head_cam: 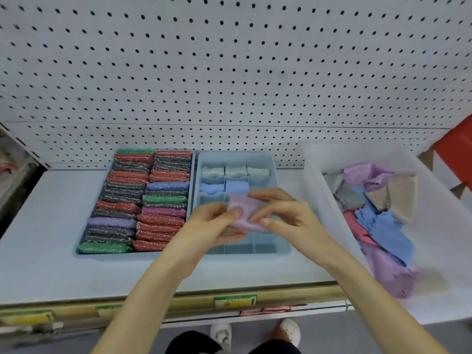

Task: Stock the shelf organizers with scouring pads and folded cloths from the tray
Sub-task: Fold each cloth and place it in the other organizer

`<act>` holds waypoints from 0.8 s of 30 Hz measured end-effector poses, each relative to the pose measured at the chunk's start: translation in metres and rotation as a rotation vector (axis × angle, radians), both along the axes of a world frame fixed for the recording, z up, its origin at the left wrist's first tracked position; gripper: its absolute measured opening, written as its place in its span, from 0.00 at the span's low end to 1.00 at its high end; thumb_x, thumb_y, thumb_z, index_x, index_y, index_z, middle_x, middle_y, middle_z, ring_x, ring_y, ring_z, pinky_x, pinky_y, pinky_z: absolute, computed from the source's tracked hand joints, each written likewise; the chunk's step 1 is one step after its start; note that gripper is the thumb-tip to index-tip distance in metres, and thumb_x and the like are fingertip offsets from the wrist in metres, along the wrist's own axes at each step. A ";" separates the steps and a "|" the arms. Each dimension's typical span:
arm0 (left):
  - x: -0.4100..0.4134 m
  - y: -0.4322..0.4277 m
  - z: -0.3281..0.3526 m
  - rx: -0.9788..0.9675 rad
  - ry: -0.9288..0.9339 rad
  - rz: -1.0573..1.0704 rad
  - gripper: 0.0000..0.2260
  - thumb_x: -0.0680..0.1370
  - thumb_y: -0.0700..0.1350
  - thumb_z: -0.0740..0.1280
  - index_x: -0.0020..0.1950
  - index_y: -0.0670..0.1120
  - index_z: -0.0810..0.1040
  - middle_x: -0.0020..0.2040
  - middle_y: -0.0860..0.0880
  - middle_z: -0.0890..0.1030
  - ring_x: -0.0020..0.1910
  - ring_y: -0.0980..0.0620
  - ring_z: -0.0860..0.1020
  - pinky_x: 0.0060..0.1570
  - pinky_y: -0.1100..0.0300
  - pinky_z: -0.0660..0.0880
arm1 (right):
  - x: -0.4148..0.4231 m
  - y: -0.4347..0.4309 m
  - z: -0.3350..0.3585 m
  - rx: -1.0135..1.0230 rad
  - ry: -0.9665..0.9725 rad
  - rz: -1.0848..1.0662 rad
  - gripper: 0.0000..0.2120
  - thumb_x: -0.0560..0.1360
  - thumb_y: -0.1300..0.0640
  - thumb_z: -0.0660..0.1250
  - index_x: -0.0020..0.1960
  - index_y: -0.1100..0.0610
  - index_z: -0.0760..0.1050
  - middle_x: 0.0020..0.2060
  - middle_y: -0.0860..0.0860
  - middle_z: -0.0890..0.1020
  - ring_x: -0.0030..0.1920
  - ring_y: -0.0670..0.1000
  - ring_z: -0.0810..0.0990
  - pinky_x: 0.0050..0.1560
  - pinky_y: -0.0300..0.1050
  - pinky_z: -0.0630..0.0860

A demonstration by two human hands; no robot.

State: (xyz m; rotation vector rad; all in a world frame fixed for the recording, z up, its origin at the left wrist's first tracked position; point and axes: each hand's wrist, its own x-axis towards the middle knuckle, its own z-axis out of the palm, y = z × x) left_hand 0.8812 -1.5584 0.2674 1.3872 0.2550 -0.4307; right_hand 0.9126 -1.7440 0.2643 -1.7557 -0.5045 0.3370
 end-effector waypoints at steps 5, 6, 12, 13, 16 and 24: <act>0.014 0.003 -0.011 0.110 -0.069 -0.096 0.09 0.78 0.35 0.64 0.58 0.38 0.77 0.54 0.41 0.83 0.55 0.46 0.81 0.57 0.55 0.78 | 0.024 0.001 -0.013 -0.040 0.233 -0.075 0.12 0.72 0.61 0.72 0.50 0.49 0.76 0.51 0.50 0.81 0.51 0.49 0.80 0.48 0.41 0.77; 0.018 0.004 -0.013 0.126 -0.066 -0.105 0.09 0.78 0.33 0.64 0.58 0.37 0.77 0.54 0.41 0.83 0.55 0.46 0.81 0.56 0.55 0.78 | 0.031 0.002 -0.015 -0.118 0.254 -0.046 0.11 0.72 0.60 0.72 0.51 0.48 0.76 0.48 0.50 0.81 0.49 0.49 0.80 0.47 0.43 0.76; 0.041 0.015 -0.022 0.091 0.001 -0.136 0.16 0.74 0.31 0.69 0.58 0.40 0.69 0.46 0.42 0.85 0.45 0.50 0.83 0.47 0.58 0.81 | 0.063 0.006 -0.013 -0.320 0.288 0.185 0.06 0.72 0.60 0.73 0.42 0.62 0.77 0.32 0.50 0.74 0.36 0.45 0.70 0.37 0.40 0.64; 0.044 0.016 -0.023 0.081 0.014 -0.146 0.16 0.74 0.31 0.69 0.57 0.40 0.68 0.47 0.41 0.85 0.44 0.50 0.83 0.45 0.59 0.80 | 0.067 0.007 -0.013 -0.338 0.306 0.221 0.05 0.72 0.61 0.72 0.41 0.61 0.77 0.31 0.48 0.73 0.35 0.45 0.69 0.35 0.38 0.63; 0.053 0.020 -0.038 0.128 0.009 -0.090 0.13 0.75 0.35 0.69 0.54 0.44 0.69 0.47 0.39 0.83 0.42 0.49 0.83 0.45 0.56 0.80 | 0.084 0.007 -0.020 -0.373 0.302 0.187 0.08 0.72 0.63 0.71 0.38 0.57 0.74 0.29 0.43 0.72 0.32 0.43 0.68 0.34 0.36 0.63; 0.061 0.050 -0.081 0.792 -0.316 -0.033 0.10 0.79 0.54 0.57 0.55 0.53 0.73 0.52 0.56 0.79 0.51 0.58 0.77 0.55 0.60 0.72 | 0.148 0.004 -0.077 -0.970 -0.279 -0.140 0.06 0.76 0.56 0.64 0.51 0.56 0.72 0.41 0.54 0.80 0.42 0.59 0.77 0.38 0.45 0.64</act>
